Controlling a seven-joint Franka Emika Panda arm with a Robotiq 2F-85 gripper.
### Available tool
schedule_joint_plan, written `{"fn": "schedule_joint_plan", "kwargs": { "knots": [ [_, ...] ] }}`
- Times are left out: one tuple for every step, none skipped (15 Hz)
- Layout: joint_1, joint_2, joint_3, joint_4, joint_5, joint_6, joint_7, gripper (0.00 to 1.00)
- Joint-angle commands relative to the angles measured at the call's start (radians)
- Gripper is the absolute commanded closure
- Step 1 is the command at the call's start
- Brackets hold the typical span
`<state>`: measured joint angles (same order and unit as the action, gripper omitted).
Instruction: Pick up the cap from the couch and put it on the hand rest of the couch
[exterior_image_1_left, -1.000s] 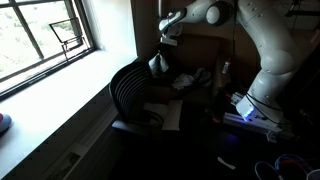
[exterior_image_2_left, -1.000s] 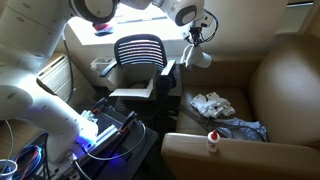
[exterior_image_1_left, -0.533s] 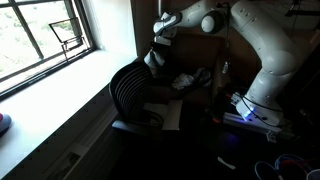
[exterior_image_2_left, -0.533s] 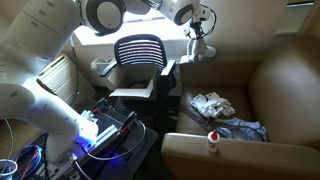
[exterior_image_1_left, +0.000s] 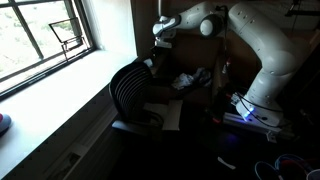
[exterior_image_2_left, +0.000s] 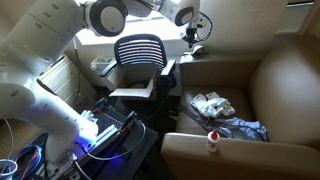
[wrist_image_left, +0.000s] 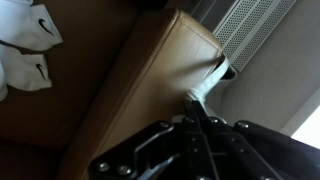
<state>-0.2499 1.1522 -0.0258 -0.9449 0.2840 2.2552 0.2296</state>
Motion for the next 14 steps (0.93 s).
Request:
{"fn": "schedule_joint_plan", "kwargs": {
  "knots": [
    [-0.001,0.001,0.000,0.000,0.000,0.002,0.000,0.90],
    [0.001,0.001,0.000,0.000,0.000,0.002,0.000,0.81],
    [0.005,0.001,0.000,0.001,0.000,0.002,0.000,0.75],
    [0.008,0.001,0.000,0.001,0.000,0.003,0.000,0.74],
    [0.009,0.001,0.000,0.001,0.000,0.003,0.000,0.74],
    [0.010,0.001,0.000,0.001,0.000,0.003,0.000,0.74],
    [0.009,0.001,0.000,0.001,0.000,0.003,0.000,0.74],
    [0.009,0.001,0.000,0.002,0.000,0.003,0.000,0.74],
    [0.009,0.001,0.000,0.002,0.000,0.003,0.000,0.74],
    [0.009,0.001,0.000,0.002,0.000,0.003,0.000,0.74],
    [0.009,0.001,0.000,0.002,0.000,0.003,0.000,0.74],
    [0.009,0.001,0.000,0.002,0.000,0.003,0.000,0.74],
    [0.009,0.001,0.000,0.002,0.000,0.003,0.000,0.74],
    [0.009,0.001,0.000,0.002,0.000,0.003,0.000,0.74]
  ]
}}
